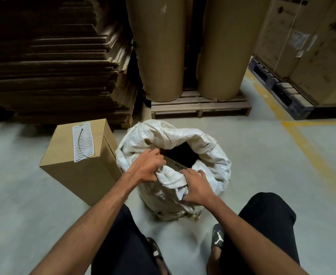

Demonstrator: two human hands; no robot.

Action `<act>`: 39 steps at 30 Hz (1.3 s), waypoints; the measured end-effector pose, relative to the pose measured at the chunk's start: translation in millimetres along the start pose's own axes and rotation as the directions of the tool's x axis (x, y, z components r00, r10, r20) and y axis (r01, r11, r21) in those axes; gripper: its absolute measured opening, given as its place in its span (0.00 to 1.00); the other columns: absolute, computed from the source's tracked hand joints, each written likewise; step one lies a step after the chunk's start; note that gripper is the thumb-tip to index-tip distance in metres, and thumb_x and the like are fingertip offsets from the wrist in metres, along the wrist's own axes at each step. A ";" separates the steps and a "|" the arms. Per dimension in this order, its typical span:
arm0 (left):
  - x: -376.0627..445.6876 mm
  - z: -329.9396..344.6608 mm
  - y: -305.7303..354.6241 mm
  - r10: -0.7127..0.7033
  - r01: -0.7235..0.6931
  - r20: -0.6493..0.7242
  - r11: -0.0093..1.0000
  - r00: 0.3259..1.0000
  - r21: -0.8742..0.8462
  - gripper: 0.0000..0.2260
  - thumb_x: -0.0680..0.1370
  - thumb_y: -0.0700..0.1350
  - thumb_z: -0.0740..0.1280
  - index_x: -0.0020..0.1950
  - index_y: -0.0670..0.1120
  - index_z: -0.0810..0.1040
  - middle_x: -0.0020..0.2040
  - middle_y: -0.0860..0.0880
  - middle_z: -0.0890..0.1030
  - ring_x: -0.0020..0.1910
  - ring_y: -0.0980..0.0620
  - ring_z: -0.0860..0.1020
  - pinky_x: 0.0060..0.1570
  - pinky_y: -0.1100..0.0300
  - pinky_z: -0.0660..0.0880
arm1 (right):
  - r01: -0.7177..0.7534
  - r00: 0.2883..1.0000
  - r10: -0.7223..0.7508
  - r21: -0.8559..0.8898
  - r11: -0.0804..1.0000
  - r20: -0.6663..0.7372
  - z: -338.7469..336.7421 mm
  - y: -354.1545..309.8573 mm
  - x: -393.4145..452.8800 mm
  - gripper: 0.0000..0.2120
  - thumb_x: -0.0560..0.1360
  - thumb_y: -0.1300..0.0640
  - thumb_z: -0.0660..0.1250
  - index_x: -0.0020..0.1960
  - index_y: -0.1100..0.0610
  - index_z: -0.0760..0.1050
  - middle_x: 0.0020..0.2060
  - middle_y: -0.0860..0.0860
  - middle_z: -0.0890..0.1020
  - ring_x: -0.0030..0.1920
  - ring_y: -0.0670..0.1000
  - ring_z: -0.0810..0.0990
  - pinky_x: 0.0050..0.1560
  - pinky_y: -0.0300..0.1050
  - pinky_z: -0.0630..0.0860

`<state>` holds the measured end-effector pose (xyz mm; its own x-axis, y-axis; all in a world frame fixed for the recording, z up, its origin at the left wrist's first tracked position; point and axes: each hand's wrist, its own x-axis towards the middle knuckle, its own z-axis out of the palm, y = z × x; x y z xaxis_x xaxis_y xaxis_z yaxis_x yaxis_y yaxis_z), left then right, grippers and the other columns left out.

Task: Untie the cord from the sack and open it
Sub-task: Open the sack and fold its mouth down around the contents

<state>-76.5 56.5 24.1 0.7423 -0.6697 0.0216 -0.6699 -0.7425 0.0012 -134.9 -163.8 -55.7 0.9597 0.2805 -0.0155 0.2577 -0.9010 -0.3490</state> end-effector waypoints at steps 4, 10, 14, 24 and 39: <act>-2.8 7.1 -7.1 0.048 -0.044 -0.053 0.997 0.997 0.067 0.22 0.63 0.40 0.76 0.56 0.52 0.82 0.41 0.55 0.79 0.43 0.51 0.71 0.41 0.54 0.68 | 0.022 0.998 -0.024 -0.045 0.999 -0.051 -13.3 5.0 8.0 0.20 0.59 0.54 0.71 0.50 0.52 0.71 0.40 0.48 0.76 0.40 0.55 0.79 0.36 0.46 0.70; -13.6 39.0 2.0 0.202 -0.098 -0.285 0.935 0.937 0.341 0.14 0.68 0.34 0.71 0.51 0.47 0.81 0.39 0.49 0.77 0.41 0.46 0.75 0.41 0.52 0.70 | 0.002 0.998 -0.013 -0.200 0.980 -0.055 -7.1 4.0 4.7 0.19 0.58 0.60 0.72 0.44 0.54 0.68 0.35 0.52 0.77 0.34 0.58 0.77 0.28 0.49 0.70; -27.8 46.6 3.3 0.042 -0.045 0.037 0.997 0.998 0.070 0.33 0.60 0.59 0.76 0.64 0.55 0.74 0.50 0.53 0.73 0.54 0.50 0.69 0.58 0.51 0.66 | -0.015 0.998 0.002 -0.215 0.976 -0.057 5.1 6.3 0.6 0.21 0.60 0.63 0.74 0.50 0.55 0.71 0.41 0.52 0.78 0.37 0.58 0.79 0.27 0.49 0.75; -24.8 25.4 29.7 -0.186 0.360 0.390 0.822 0.902 -0.442 0.44 0.53 0.67 0.82 0.61 0.61 0.62 0.58 0.56 0.74 0.56 0.49 0.74 0.53 0.51 0.76 | -0.002 0.987 -0.044 -0.277 0.961 -0.158 10.6 0.3 1.1 0.26 0.53 0.65 0.77 0.48 0.55 0.74 0.36 0.51 0.78 0.31 0.56 0.77 0.25 0.45 0.68; 4.2 60.0 32.0 -0.164 0.158 0.036 0.979 0.986 0.132 0.16 0.64 0.41 0.78 0.46 0.49 0.75 0.43 0.52 0.78 0.45 0.48 0.74 0.38 0.54 0.61 | -0.032 0.983 0.005 0.143 0.989 0.183 -24.8 14.6 21.6 0.42 0.52 0.32 0.76 0.62 0.46 0.69 0.54 0.44 0.73 0.50 0.48 0.75 0.47 0.49 0.77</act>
<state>-93.9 29.0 -35.8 0.8420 -0.5392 -0.0153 -0.5366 -0.8342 -0.1271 -107.6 -179.1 -37.9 0.9243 0.3318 -0.1887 0.2084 -0.8528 -0.4788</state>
